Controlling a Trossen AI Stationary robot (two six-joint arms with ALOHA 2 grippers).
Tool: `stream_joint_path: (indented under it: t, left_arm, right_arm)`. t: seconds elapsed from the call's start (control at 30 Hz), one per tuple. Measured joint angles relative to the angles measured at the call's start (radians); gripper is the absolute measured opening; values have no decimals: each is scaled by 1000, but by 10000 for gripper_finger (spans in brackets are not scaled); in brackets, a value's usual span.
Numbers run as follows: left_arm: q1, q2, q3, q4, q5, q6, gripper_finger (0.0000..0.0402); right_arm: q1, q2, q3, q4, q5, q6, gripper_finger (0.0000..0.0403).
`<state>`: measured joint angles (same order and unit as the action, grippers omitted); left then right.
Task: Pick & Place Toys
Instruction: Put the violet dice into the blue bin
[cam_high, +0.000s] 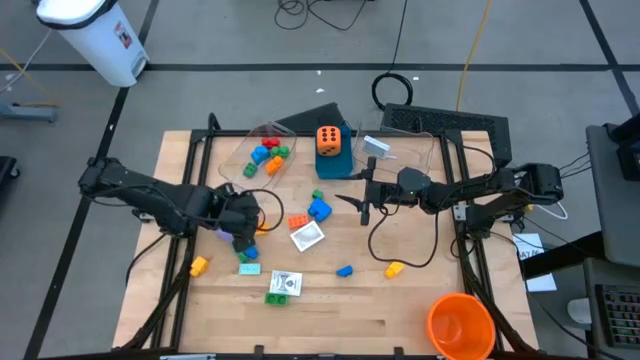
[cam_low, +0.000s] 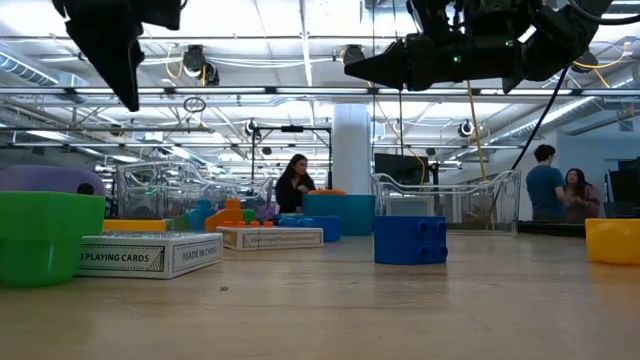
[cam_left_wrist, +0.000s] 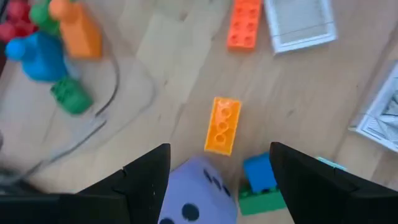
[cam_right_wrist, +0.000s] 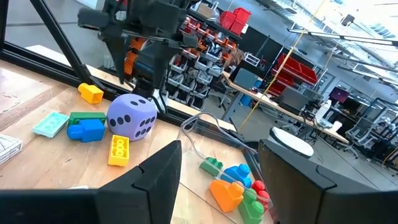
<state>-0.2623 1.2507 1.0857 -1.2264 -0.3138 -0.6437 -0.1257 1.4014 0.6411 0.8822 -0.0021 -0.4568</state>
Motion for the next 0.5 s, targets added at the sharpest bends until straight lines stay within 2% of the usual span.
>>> stream_joint_path:
  t: [0.23,0.5]
  left_arm:
    - [40,-27,1,-161,0,-122,273]
    - [112,-127,0,-158,0,-65,273]
  right_arm:
    - [0,0,0,-5,0,0,208]
    - [0,0,0,-5,0,0,208]
